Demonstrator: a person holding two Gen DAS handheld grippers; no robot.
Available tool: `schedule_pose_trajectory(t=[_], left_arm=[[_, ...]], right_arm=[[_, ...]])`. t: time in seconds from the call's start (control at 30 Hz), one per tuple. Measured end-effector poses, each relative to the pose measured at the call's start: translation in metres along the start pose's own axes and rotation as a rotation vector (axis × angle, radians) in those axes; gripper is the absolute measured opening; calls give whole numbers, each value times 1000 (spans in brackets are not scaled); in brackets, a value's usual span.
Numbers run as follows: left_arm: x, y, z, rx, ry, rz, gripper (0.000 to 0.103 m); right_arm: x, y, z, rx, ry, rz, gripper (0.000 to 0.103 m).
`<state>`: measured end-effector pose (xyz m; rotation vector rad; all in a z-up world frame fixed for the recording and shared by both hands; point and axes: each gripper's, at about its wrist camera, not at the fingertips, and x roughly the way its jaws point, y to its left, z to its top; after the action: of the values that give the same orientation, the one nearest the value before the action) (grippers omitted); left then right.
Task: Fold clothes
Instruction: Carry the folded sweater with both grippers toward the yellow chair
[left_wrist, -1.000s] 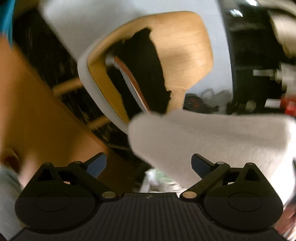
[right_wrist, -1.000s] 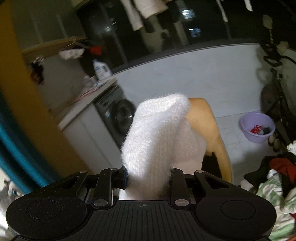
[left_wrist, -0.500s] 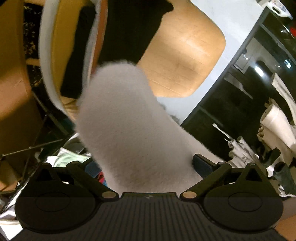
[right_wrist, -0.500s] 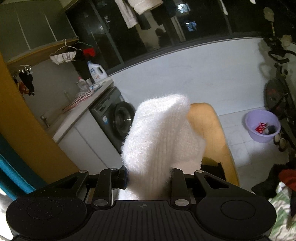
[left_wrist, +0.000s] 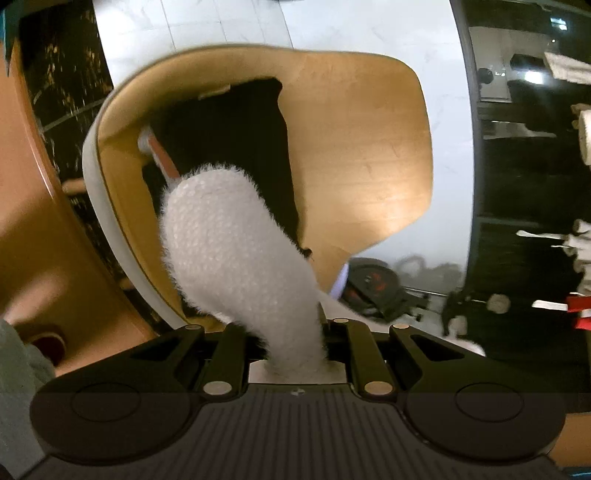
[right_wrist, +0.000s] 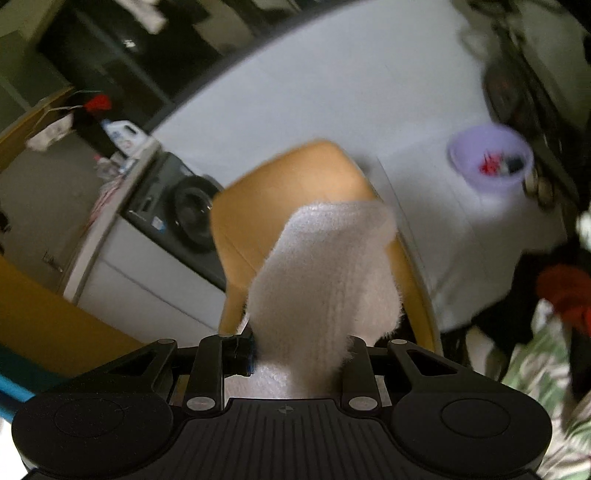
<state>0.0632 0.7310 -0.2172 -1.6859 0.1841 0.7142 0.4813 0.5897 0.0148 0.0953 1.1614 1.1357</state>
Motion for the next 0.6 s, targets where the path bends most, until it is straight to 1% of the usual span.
schedule_pose_trajectory(t=[0.13, 0.23, 0.3, 0.37, 0.47, 0.57, 0.6], left_arm=[[8, -21, 31, 40, -26, 32, 14], [19, -44, 67, 76, -50, 27, 14], [21, -68, 87, 125, -86, 4, 14], [23, -93, 108, 180, -126, -22, 14], [27, -122, 132, 293, -198, -45, 14], [48, -124, 141, 396, -248, -2, 15], [60, -118, 142, 422, -254, 27, 15]], right_arm=[[37, -30, 10, 118, 50, 39, 23], [72, -33, 30, 158, 51, 56, 23], [94, -28, 47, 176, 39, 75, 23], [114, -22, 66, 172, 21, 103, 23], [146, -20, 97, 150, 5, 148, 23], [190, -31, 123, 135, 11, 167, 23], [208, -38, 128, 124, 15, 161, 23]])
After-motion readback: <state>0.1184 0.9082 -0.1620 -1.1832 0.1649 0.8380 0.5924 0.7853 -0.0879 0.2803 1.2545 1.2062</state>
